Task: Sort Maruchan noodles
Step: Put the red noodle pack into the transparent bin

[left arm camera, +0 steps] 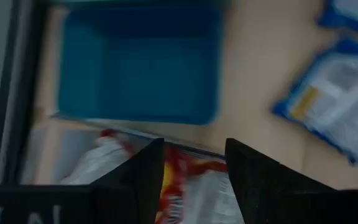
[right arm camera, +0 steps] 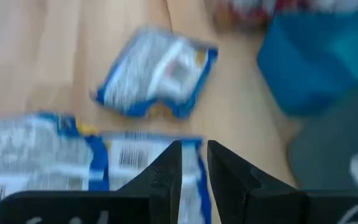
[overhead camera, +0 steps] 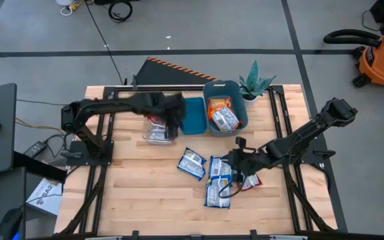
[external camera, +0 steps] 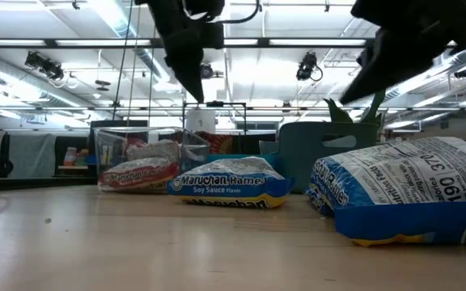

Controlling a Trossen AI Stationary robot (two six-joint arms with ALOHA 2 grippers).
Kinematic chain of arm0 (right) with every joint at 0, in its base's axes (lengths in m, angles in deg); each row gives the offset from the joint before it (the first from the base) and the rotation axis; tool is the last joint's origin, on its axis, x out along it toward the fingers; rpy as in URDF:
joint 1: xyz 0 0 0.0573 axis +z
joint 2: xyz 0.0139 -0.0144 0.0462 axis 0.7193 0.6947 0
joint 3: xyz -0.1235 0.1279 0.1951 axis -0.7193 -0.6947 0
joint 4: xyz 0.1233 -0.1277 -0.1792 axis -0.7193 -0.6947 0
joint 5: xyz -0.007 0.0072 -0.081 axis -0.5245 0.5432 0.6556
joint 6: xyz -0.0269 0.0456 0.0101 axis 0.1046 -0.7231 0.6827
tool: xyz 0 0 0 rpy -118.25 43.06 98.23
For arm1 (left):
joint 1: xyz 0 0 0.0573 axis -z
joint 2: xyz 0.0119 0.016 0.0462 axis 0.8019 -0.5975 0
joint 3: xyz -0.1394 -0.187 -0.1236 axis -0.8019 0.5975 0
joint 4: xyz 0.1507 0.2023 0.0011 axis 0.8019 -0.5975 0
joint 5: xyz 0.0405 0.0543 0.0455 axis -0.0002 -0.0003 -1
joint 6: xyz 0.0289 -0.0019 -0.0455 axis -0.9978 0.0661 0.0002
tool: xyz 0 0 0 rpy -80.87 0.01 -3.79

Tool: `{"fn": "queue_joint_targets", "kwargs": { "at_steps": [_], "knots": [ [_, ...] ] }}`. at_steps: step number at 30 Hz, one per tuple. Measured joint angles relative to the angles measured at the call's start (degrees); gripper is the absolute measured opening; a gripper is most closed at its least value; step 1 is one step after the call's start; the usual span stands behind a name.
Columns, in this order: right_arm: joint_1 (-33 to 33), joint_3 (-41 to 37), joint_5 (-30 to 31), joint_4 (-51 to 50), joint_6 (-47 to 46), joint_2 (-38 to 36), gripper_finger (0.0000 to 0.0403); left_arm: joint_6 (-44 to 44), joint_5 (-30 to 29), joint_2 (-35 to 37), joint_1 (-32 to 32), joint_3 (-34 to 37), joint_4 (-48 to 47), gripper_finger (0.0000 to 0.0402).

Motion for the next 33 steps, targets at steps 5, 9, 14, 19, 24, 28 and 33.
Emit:
{"fn": "queue_joint_targets", "kwargs": {
  "at_steps": [5, 9, 14, 19, 24, 28, 33],
  "knots": [
    [2.3, 8.5, -7.0, -15.3, -8.0, 6.1, 0.0085, -3.1, -0.5, 0.0, 3.9, 4.8, 4.9, 0.0172],
    [4.0, 13.3, -13.3, -20.3, -9.5, 11.3, 0.0100, -3.4, -0.1, 0.8, 4.6, 7.3, 7.5, 0.0171],
    [7.7, 17.7, -18.5, -27.8, -10.6, 16.2, 0.0122, -3.3, 1.5, 3.4, 5.1, 13.4, 13.8, 0.0171],
    [13.0, 21.8, -14.2, -32.1, -11.4, 19.3, 0.0127, -3.0, 1.1, 7.1, 5.2, 19.2, 18.2, 0.0171],
    [17.5, 22.1, -9.5, -30.0, -13.3, 22.1, 0.0128, -3.1, -1.0, 9.9, 4.7, 21.3, 20.1, 0.0171],
    [19.0, 22.2, -9.6, -29.9, -18.8, 24.2, 0.0128, -3.0, -2.4, 11.0, 4.6, 21.2, 21.1, 0.0171],
    [21.2, 22.2, -9.7, -29.6, -24.8, 27.0, 0.0128, -3.3, -2.6, 11.6, 4.6, 21.2, 21.5, 0.0171]
  ]
}}
